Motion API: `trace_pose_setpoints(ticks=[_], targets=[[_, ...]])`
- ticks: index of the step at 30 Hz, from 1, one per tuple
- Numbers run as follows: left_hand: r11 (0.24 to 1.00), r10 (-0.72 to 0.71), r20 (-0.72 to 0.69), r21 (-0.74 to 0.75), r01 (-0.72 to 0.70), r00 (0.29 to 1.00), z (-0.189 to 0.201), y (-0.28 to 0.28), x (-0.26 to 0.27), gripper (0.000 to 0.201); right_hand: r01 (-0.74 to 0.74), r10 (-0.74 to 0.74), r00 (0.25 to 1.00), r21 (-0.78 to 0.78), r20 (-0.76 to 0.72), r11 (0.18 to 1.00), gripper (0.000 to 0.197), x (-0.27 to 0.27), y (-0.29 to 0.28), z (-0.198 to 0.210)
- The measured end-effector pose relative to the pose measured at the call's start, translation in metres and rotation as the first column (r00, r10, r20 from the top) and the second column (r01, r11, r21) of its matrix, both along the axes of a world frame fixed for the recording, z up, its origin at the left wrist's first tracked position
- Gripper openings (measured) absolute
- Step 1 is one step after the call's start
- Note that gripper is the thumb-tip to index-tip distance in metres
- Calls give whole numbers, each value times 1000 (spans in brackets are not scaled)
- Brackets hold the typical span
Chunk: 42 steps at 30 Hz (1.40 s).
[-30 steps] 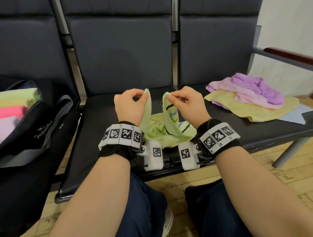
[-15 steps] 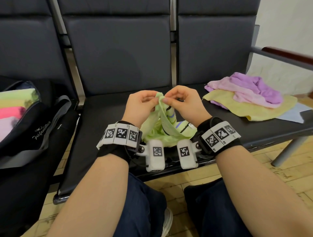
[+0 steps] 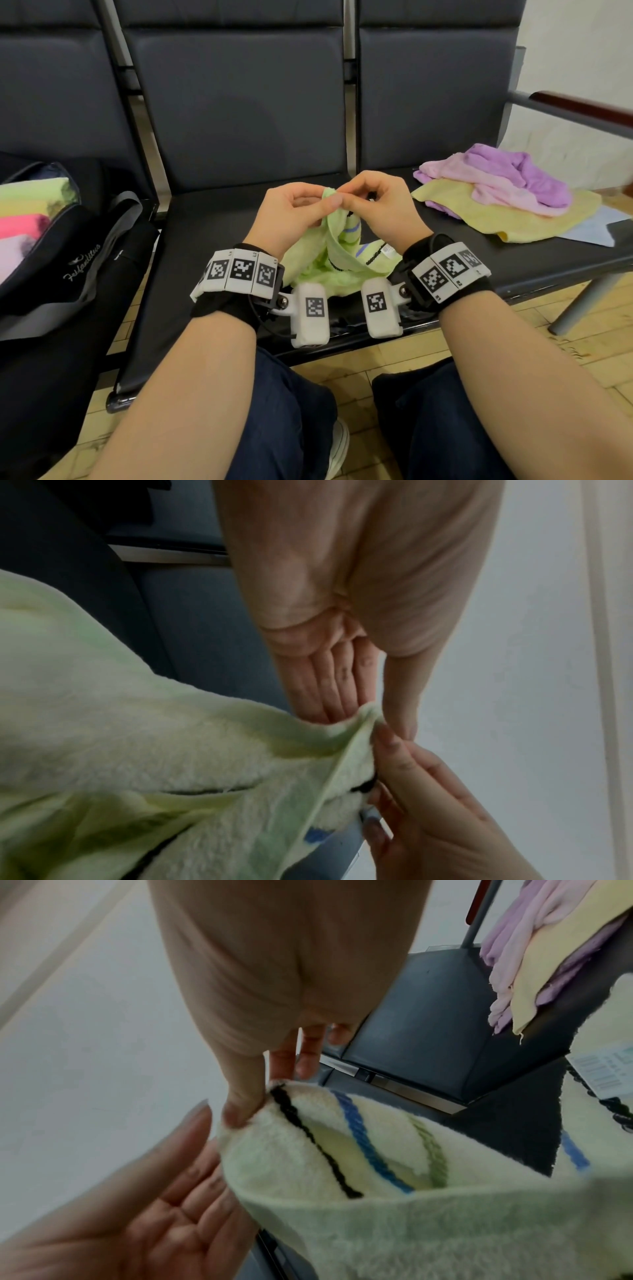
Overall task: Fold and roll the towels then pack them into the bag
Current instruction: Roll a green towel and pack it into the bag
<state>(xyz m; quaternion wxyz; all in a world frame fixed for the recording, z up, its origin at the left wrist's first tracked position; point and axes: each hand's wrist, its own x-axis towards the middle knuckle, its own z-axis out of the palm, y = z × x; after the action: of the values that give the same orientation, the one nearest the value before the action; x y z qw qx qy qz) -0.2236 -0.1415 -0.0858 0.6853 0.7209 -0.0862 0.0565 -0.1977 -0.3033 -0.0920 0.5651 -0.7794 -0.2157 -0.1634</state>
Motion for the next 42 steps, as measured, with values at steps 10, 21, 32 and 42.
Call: trace_pose_setpoints(ticks=[10,21,32,42], targets=[[997,-8,-1,80,8,1000,2,12,0,9,-160,178,961,100,-213,982,15,0,-2,3],[977,-37,102,211,15,994,0,25,3,12,-292,225,923,-185,-313,939,9,4,-3,0],[992,50,171,109,-69,984,1,29,5,15,-155,136,983,-160,-128,975,23,10,3,-3],[966,249,227,-123,-225,942,4,33,7,15,245,-220,969,-283,115,928,8,22,-4,-15]])
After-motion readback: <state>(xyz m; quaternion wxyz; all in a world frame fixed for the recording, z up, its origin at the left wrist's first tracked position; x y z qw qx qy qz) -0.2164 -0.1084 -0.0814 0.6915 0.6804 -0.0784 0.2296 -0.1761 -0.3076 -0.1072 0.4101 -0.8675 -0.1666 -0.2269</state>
